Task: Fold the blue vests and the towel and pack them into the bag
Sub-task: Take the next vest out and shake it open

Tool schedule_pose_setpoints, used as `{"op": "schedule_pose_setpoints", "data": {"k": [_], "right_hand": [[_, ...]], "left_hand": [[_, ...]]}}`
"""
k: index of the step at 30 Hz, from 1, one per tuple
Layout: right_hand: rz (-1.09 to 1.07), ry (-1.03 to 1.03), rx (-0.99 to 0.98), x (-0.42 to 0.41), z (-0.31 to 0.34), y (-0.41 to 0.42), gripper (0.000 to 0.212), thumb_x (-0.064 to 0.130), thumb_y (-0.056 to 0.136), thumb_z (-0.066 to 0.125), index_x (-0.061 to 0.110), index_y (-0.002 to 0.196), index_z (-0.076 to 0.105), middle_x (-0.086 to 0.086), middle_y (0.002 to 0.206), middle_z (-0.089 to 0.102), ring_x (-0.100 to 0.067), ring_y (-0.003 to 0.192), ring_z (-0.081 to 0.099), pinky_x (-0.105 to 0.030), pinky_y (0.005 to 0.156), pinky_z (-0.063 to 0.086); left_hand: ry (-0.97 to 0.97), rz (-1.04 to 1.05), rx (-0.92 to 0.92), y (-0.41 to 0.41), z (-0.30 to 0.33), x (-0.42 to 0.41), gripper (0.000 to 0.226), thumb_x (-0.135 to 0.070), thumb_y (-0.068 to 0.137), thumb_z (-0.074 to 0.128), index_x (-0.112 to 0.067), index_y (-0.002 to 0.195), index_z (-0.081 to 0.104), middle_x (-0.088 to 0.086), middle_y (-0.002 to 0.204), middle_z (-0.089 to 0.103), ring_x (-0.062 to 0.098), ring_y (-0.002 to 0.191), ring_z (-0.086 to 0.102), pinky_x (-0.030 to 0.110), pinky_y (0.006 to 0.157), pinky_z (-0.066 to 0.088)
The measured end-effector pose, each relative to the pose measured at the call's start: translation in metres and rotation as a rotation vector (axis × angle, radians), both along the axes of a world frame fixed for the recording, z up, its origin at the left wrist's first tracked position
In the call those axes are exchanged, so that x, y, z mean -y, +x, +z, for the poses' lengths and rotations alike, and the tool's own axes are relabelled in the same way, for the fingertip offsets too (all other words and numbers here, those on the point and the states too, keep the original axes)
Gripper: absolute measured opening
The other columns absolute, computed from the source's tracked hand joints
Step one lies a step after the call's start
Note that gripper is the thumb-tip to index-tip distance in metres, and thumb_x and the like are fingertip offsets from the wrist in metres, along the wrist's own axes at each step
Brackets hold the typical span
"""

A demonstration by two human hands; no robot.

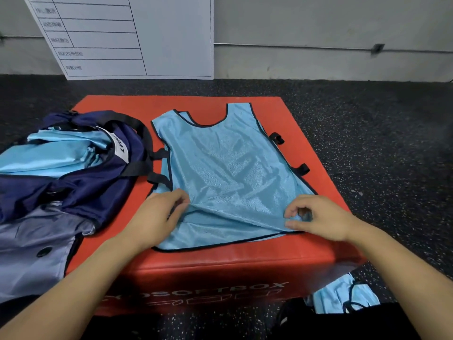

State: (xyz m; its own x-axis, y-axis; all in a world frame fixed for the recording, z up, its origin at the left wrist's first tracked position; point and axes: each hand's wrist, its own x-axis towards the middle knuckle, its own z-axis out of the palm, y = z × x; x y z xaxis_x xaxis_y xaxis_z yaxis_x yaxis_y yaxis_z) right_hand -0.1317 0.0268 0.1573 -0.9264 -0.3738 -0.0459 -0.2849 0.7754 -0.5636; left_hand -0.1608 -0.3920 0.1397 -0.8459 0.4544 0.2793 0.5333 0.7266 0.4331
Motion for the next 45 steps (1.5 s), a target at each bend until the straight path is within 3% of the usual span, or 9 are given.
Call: {"op": "schedule_pose_setpoints", "data": {"k": [3,7,12,18,23,27,33,40,45], "right_hand": [[0.005,0.019,-0.010,0.005,0.000,-0.005,0.011,0.023,0.094,0.072,0.031,0.086,0.069,0.012,0.086,0.069,-0.012,0.078,0.062,-0.033,0.076,0.051],[-0.103,-0.044,-0.067,0.013,0.000,-0.013,0.016,0.027,0.103,0.057,0.031,0.089,0.057,0.009,0.076,0.065,-0.019,0.066,0.054,-0.028,0.064,0.043],[-0.242,-0.091,-0.041,0.027,-0.004,-0.021,0.016,0.031,0.102,0.058,0.026,0.087,0.061,0.005,0.060,0.056,-0.006,0.049,0.040,-0.022,0.050,0.033],[-0.364,0.135,-0.183,0.019,0.002,-0.027,0.010,0.038,0.097,0.064,0.034,0.088,0.060,0.015,0.080,0.067,-0.009,0.065,0.062,-0.031,0.063,0.045],[-0.011,-0.010,-0.143,0.013,0.011,-0.018,0.033,0.044,0.081,0.083,0.033,0.110,0.069,0.018,0.106,0.063,-0.003,0.099,0.058,-0.015,0.089,0.042],[0.016,0.122,-0.117,0.004,-0.008,-0.017,0.037,0.027,0.084,0.082,0.032,0.118,0.070,0.022,0.106,0.059,-0.001,0.098,0.058,-0.028,0.093,0.048],[-0.061,0.133,-0.182,0.009,-0.003,-0.020,0.006,0.033,0.091,0.074,0.030,0.097,0.073,0.013,0.087,0.069,-0.010,0.081,0.063,-0.042,0.077,0.053],[-0.045,-0.054,-0.160,0.019,0.014,-0.012,0.018,0.032,0.090,0.077,0.023,0.081,0.065,0.004,0.075,0.063,-0.014,0.072,0.058,-0.040,0.074,0.049],[-0.016,-0.147,-0.113,0.019,0.019,-0.003,0.022,0.025,0.089,0.079,0.029,0.077,0.061,0.011,0.072,0.059,-0.005,0.069,0.052,-0.025,0.070,0.045]], "left_hand": [[-0.021,0.021,0.025,-0.002,-0.002,0.001,0.014,-0.022,0.101,0.054,-0.032,0.093,0.050,-0.010,0.060,0.053,0.011,0.056,0.050,0.027,0.060,0.036],[-0.027,0.047,0.029,-0.004,-0.004,0.006,0.011,-0.032,0.102,0.039,-0.030,0.097,0.049,-0.007,0.052,0.046,0.014,0.049,0.046,0.023,0.059,0.030],[-0.075,0.079,0.026,-0.005,-0.009,0.013,0.024,-0.043,0.102,0.026,-0.032,0.097,0.046,-0.008,0.052,0.048,0.012,0.048,0.047,0.031,0.067,0.035],[-0.140,0.102,-0.081,0.000,-0.001,0.017,0.021,-0.038,0.091,0.060,-0.030,0.109,0.057,-0.018,0.085,0.053,0.017,0.084,0.057,0.038,0.075,0.042],[-0.110,0.011,-0.227,0.008,0.015,0.003,0.016,-0.044,0.095,0.054,-0.030,0.097,0.062,-0.015,0.091,0.057,0.015,0.087,0.055,0.037,0.076,0.042],[-0.095,-0.061,-0.185,0.012,0.013,-0.024,0.018,-0.045,0.095,0.055,-0.031,0.096,0.065,-0.015,0.092,0.060,0.013,0.088,0.056,0.036,0.079,0.043],[-0.090,-0.113,-0.048,0.009,-0.005,-0.076,0.030,-0.055,0.090,0.056,-0.029,0.101,0.067,-0.010,0.094,0.064,0.016,0.091,0.059,0.037,0.082,0.048],[-0.101,-0.049,-0.051,0.014,-0.011,-0.123,0.056,-0.083,0.073,0.056,-0.032,0.098,0.062,-0.013,0.090,0.057,0.012,0.091,0.053,0.036,0.082,0.040],[-0.101,0.037,-0.112,0.015,-0.014,-0.135,0.023,-0.048,0.080,0.056,-0.029,0.092,0.058,-0.011,0.083,0.057,0.018,0.085,0.056,0.035,0.075,0.034]]}}
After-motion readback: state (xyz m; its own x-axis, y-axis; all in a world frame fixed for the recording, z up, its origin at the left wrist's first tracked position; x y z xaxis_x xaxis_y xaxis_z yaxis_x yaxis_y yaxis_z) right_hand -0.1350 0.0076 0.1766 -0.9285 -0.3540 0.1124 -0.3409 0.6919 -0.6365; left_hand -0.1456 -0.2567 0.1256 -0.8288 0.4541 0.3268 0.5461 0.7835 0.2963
